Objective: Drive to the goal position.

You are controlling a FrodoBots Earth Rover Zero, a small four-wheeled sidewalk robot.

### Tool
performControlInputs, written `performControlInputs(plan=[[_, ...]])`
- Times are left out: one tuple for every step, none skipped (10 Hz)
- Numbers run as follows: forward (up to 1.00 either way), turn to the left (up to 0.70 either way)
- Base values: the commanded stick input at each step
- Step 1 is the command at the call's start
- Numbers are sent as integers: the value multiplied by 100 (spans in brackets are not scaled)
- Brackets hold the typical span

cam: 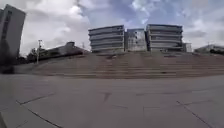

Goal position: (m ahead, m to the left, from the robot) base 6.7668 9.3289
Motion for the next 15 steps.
performControlInputs(plan=[[70,0],[70,18],[70,35],[70,35],[70,35],[70,35],[70,0],[70,0],[70,0],[70,0],[70,0],[70,0],[70,0],[70,0],[70,0]])
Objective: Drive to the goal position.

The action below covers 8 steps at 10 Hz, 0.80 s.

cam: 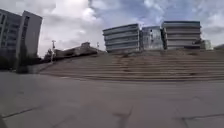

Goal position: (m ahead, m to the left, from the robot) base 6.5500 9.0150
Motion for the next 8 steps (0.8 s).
performControlInputs(plan=[[70,0],[70,0],[70,0],[70,0],[70,0],[70,0],[70,0],[70,0]])
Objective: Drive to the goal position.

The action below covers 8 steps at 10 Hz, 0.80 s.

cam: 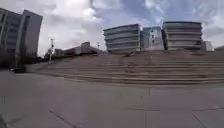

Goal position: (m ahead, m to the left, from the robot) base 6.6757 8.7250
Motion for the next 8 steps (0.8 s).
performControlInputs(plan=[[70,8],[70,31],[70,35],[70,35],[70,35],[70,35],[70,35],[70,35]])
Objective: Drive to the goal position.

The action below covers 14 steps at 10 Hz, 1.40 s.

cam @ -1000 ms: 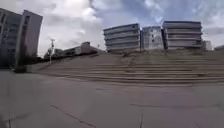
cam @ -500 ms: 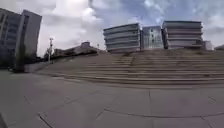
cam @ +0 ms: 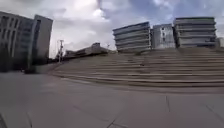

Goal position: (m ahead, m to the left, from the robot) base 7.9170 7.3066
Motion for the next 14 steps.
performControlInputs(plan=[[70,35],[70,35],[70,35],[70,35],[70,35],[70,35],[70,35],[70,35],[70,35],[70,35],[70,35],[70,35],[70,35],[70,35]])
